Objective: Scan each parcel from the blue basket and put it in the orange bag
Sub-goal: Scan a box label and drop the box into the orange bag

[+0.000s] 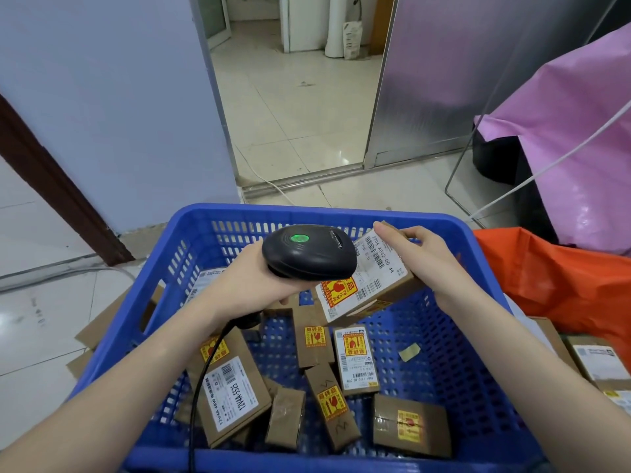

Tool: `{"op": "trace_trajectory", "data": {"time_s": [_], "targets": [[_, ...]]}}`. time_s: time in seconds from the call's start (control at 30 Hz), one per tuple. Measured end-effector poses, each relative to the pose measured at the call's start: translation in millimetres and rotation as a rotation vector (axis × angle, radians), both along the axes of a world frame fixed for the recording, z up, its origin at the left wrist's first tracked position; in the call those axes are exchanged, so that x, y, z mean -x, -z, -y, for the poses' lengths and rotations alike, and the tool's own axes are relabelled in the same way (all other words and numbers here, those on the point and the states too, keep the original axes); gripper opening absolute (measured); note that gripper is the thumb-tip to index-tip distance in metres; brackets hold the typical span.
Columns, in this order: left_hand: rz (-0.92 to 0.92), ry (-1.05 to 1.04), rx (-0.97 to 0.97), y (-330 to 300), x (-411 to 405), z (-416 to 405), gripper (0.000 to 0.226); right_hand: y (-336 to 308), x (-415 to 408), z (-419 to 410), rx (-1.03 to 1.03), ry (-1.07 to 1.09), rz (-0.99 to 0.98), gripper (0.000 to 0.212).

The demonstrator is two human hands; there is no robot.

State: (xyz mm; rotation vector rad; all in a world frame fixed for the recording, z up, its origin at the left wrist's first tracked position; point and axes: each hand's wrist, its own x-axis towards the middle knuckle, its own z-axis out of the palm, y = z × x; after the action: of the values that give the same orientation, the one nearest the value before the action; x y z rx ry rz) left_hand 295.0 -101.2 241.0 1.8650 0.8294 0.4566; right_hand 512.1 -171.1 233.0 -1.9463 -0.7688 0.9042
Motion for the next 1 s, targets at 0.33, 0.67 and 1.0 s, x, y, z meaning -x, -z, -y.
{"op": "trace_trajectory", "data": {"time_s": [0.33, 0.67, 1.0], "targets": [[-0.020, 0.011, -0.005, 0, -2, 0, 0.018, 1, 0, -1, 0.006, -0.005, 0.010, 0.054], [0.003, -0.055, -0.034, 4, -3, -4, 0.013, -3, -4, 2, -0.015, -0.010, -0.004, 0.047], [0.003, -0.136, -0.058, 3, -22, 13, 0.022, -26, -34, 34, -0.169, 0.167, -0.212, 0.041]]}}
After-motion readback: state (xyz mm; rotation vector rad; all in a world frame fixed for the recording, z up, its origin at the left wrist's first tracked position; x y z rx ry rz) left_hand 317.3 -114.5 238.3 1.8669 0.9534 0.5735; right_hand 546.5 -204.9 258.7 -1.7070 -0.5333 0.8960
